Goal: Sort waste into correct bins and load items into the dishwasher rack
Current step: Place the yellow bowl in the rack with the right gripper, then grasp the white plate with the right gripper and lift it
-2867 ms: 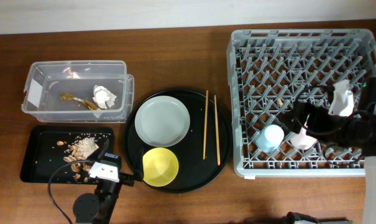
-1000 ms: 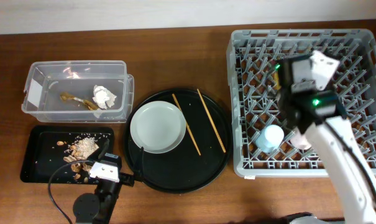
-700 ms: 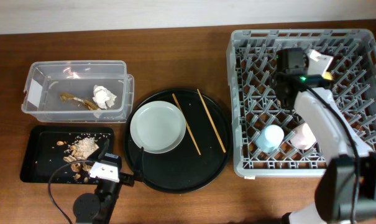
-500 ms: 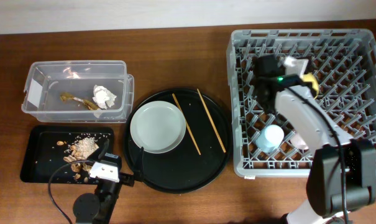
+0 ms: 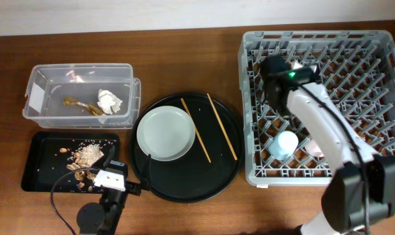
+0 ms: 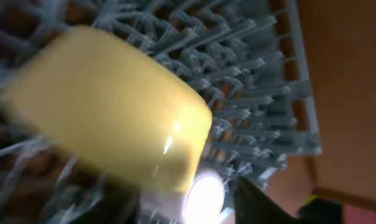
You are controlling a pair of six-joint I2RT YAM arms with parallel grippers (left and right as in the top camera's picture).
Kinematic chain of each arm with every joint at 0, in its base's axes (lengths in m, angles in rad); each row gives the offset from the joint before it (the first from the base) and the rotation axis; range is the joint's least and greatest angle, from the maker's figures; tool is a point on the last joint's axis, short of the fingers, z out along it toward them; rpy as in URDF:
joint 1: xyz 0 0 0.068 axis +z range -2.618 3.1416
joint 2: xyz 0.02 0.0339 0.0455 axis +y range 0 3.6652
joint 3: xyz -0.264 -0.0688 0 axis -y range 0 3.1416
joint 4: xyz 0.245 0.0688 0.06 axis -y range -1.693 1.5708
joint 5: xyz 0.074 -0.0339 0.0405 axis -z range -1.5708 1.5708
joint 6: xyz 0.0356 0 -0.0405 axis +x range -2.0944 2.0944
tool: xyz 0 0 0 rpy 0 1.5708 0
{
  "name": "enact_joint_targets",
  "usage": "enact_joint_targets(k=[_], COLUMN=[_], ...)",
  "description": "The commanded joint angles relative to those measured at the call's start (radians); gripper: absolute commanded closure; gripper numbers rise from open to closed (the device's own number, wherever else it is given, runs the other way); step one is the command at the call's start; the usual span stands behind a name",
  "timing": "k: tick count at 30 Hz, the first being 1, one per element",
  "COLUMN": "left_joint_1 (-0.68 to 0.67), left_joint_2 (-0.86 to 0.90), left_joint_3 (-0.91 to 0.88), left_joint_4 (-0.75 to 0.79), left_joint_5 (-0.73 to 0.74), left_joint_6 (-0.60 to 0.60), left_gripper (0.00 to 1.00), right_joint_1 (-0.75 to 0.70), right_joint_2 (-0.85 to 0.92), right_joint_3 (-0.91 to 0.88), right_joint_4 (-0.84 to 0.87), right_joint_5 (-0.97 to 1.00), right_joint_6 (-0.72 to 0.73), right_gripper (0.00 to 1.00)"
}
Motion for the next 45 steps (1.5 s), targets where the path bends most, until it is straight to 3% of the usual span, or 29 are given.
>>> enact_joint_targets(k=[1, 3, 5, 15, 22, 28, 30, 36, 39, 45], left_joint_1=[0.007, 0.007, 0.007, 0.007, 0.007, 0.007, 0.007, 0.007, 0.007, 0.007], left_joint_2=[-0.002, -0.002, -0.002, -0.002, -0.002, -0.002, -0.002, -0.002, -0.002, -0.002], left_joint_3=[-0.003, -0.003, -0.003, -0.003, -0.003, -0.003, -0.003, -0.003, -0.003, -0.003], left_joint_4=[-0.004, -0.004, -0.004, -0.004, -0.004, -0.004, -0.004, -0.004, -0.004, -0.004], left_joint_5=[0.008, 0.008, 0.008, 0.008, 0.008, 0.008, 0.008, 0.008, 0.008, 0.008], left_joint_6=[-0.006, -0.006, -0.006, -0.006, -0.006, -0.006, -0.006, -0.006, -0.006, -0.006], left_gripper=[0.01, 0.01, 0.01, 0.01, 0.01, 0.01, 0.01, 0.01, 0.01, 0.01], right_joint_1=[0.044, 0.085, 0.13, 0.429, 0.495, 0.493, 0.491, 0.491, 0.464, 0.224], right_joint_2=[-0.082, -0.091, -0.079, 0.046, 0.223, 0.309, 0.288, 0.111, -0.049, -0.327], right_joint_3=[0.146, 0.161, 0.153, -0.035, -0.131, -0.13, -0.13, -0.13, -0.129, -0.129], right_joint_4=[-0.026, -0.01, 0.002, 0.267, 0.512, 0.54, 0.515, 0.497, 0.436, 0.414], right_joint_5=[-0.41, -0.683, -0.812, -0.847, -0.93, -1.0, -0.996, -0.808, -0.583, -0.185], right_joint_6=[-0.073, -0.109, -0.103, 0.062, 0.246, 0.317, 0.327, 0.224, 0.208, -0.002], right_gripper=[0.5, 0.49, 0.49, 0.45, 0.51, 0.92, 0.96, 0.96, 0.96, 0.96])
